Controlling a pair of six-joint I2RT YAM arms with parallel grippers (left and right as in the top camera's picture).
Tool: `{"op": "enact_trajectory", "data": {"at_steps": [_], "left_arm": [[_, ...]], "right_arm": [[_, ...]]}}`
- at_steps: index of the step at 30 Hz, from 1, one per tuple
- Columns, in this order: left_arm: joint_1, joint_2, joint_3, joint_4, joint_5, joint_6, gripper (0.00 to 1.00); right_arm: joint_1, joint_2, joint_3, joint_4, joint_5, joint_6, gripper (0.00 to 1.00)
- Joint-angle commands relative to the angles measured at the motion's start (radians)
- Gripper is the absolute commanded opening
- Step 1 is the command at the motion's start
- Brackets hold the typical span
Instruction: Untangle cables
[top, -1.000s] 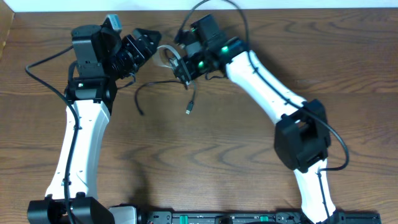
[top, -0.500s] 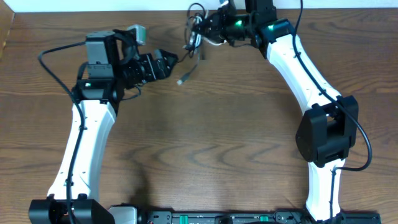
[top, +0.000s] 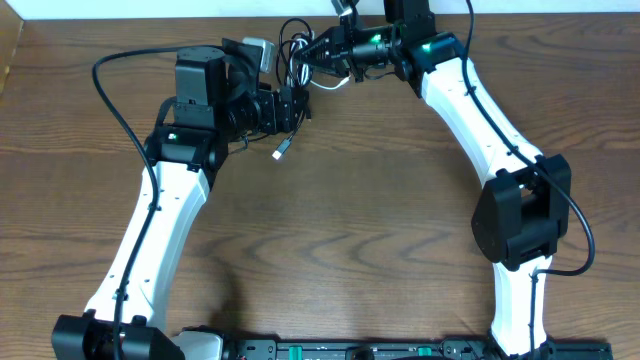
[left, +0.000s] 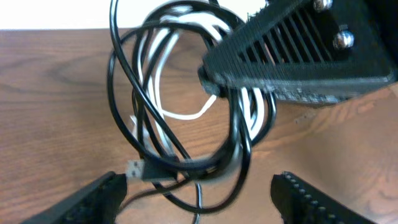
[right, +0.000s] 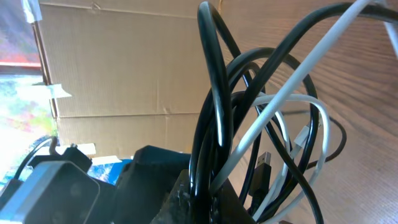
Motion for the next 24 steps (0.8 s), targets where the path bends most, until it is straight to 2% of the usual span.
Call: {"op": "enact_trajectory", "data": {"at_steps": [1,5,12,20,24], "left_arm": [[-0.003,0.005,0.013,0.027,-0.066,0.018,0.71],[-0.003,0.037,0.013,0.045,-0.064,0.018,0.58],[-0.015,0.055,0.013,0.053,-0.063,0.015,0.56],[-0.014,0.064,0.013,0.077,-0.063,0.015,0.3],[-0.015,0.067,0.013,0.098,-0.063,0.014,0.28]], "right_arm": [[0.01,-0.039,0.003,0.005,-0.068,0.011,0.01],[0.021,-0.039,0.003,0.006,-0.072,0.011,0.01],[0.043,-0.039,0.003,0.013,-0.061,0.011,0.01],[0.044,-0.039,0.003,0.012,-0.07,0.011,0.01],[0.055,-0.039,0.003,0.012,-0.077,0.011,0.01]]}}
